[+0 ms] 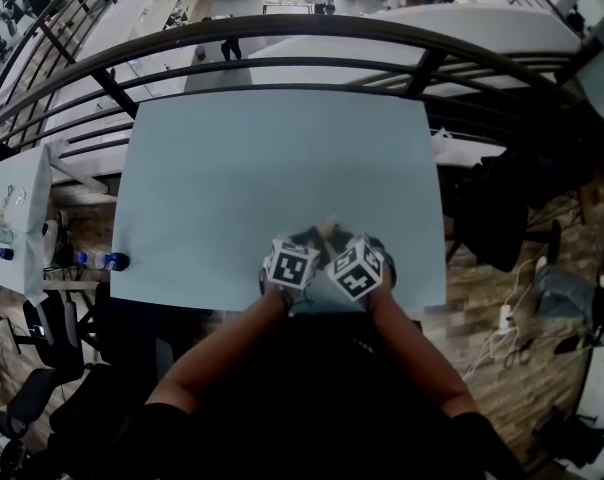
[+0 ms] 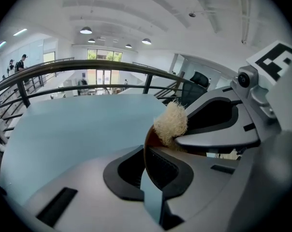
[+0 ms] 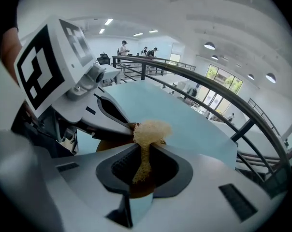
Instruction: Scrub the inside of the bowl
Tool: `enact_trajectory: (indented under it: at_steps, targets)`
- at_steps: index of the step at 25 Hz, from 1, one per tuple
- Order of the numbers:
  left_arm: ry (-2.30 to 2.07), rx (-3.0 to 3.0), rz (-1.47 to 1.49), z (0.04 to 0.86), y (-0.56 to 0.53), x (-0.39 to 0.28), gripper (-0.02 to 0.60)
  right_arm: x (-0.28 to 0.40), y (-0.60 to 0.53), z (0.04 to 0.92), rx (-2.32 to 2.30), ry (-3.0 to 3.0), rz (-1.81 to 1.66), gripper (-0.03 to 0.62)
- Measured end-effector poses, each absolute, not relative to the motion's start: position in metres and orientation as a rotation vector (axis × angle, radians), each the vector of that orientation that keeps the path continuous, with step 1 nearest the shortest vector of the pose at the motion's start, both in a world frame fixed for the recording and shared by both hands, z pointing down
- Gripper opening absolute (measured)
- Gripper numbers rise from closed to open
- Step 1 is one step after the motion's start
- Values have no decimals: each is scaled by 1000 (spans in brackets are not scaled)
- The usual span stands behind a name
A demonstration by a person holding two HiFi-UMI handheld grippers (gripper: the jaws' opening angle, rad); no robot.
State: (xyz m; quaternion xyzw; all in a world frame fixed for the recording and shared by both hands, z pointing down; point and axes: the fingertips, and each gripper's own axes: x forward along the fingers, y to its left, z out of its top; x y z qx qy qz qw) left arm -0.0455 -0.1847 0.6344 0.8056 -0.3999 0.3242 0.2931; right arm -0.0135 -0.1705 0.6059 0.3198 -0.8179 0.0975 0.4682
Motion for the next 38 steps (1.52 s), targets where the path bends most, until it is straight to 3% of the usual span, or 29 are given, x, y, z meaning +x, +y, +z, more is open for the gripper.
enact_trajectory:
  at_steps: [11,20,31,38]
  targets:
    - [-1133,2137,829,627,-188,-59,5,-33,-135,633,595,-1992,308,63]
    - [-1083,2109,825,643,-178,-56,5,-6,-159,623,756,-1958,326,64]
    - [-1132,2170,787,616,-189,-52,9,-34,-148,631,595,-1980,282,64]
    - [-1111,2142,769,624,-184,-52,8,-13,-156,626,660,-1934,282,63]
